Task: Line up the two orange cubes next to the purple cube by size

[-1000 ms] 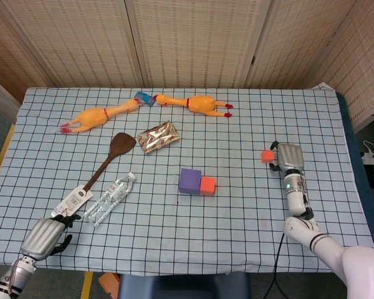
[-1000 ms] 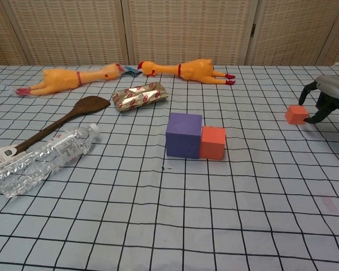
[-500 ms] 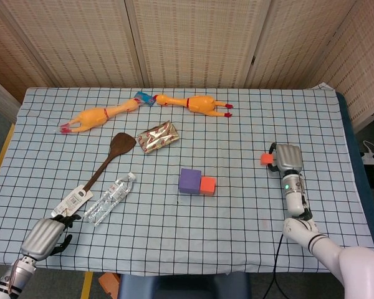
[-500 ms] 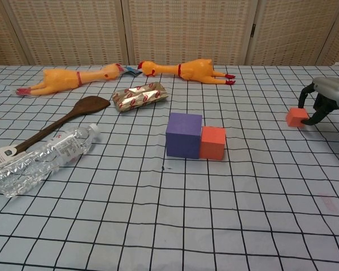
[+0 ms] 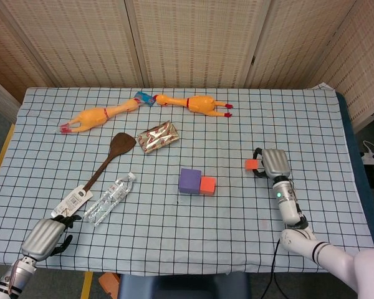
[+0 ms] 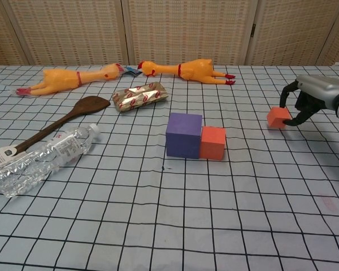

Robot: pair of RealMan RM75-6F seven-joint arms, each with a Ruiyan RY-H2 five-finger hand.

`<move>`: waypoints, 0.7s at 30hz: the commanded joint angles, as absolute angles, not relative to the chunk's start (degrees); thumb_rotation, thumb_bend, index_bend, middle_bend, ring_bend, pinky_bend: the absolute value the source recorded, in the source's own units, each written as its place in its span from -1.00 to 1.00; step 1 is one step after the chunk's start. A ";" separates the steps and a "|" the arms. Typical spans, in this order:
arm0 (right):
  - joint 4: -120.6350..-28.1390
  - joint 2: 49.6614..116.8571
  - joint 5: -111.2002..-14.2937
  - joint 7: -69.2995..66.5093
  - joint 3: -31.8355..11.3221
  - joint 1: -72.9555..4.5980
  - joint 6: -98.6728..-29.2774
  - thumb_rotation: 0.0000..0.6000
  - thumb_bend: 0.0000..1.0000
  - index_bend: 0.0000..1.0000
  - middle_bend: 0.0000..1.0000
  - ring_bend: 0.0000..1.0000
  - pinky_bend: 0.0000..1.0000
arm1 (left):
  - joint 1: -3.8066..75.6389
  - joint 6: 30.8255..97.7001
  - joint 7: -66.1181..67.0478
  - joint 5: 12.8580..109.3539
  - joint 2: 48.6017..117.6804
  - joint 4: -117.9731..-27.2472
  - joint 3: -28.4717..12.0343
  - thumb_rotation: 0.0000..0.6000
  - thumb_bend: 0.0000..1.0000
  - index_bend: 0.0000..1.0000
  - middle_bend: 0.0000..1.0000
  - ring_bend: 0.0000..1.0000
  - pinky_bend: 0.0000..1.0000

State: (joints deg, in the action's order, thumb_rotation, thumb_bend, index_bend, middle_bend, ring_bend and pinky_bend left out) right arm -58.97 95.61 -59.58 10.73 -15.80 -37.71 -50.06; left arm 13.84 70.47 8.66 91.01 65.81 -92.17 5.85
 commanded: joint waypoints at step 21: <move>-72.33 93.96 -60.32 11.58 -12.83 -36.66 -51.63 1.00 -0.69 0.02 0.97 0.83 0.98 | 13.86 70.51 8.72 91.08 65.80 -92.09 5.84 1.00 -0.04 -0.46 -0.17 -0.26 0.22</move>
